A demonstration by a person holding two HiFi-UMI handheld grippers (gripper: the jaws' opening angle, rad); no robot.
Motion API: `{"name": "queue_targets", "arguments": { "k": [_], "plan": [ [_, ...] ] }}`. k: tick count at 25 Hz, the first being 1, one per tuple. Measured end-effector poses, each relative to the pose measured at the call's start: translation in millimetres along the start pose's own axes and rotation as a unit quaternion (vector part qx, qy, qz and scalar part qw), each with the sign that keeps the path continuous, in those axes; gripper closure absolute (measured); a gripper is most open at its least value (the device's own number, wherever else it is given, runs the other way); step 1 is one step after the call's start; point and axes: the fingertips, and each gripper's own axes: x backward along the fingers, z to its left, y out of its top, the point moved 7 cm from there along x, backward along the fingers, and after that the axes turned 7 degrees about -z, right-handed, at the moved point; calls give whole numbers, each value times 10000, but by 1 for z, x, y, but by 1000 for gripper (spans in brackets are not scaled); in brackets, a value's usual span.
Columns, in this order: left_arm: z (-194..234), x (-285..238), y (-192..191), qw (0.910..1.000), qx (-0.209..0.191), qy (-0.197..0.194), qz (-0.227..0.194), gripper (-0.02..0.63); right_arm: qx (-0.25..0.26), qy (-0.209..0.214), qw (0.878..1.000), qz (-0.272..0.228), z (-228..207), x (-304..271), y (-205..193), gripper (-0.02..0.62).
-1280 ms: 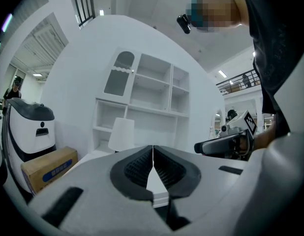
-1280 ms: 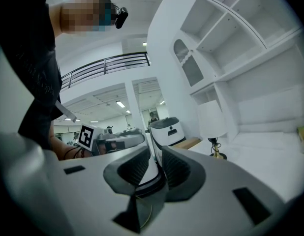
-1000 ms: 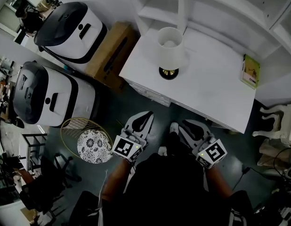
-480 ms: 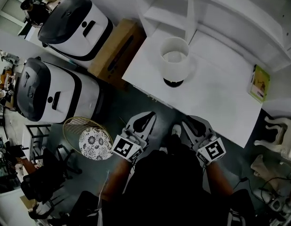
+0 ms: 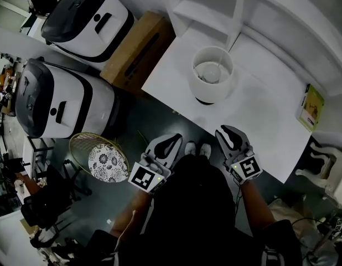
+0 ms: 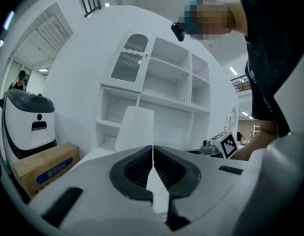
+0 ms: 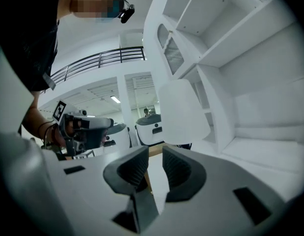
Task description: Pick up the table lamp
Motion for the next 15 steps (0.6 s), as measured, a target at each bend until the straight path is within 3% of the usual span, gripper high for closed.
{"name": "queue_targets", "arguments": {
  "k": [6, 15],
  "plan": [
    [21, -6, -17, 9997, -78, 53, 215, 586, 175, -4, 9998, 107, -18, -35, -23, 503],
    [44, -22, -46, 9999, 50, 59, 101, 586, 212, -557, 9981, 164, -50, -64, -63, 498]
  ]
}}
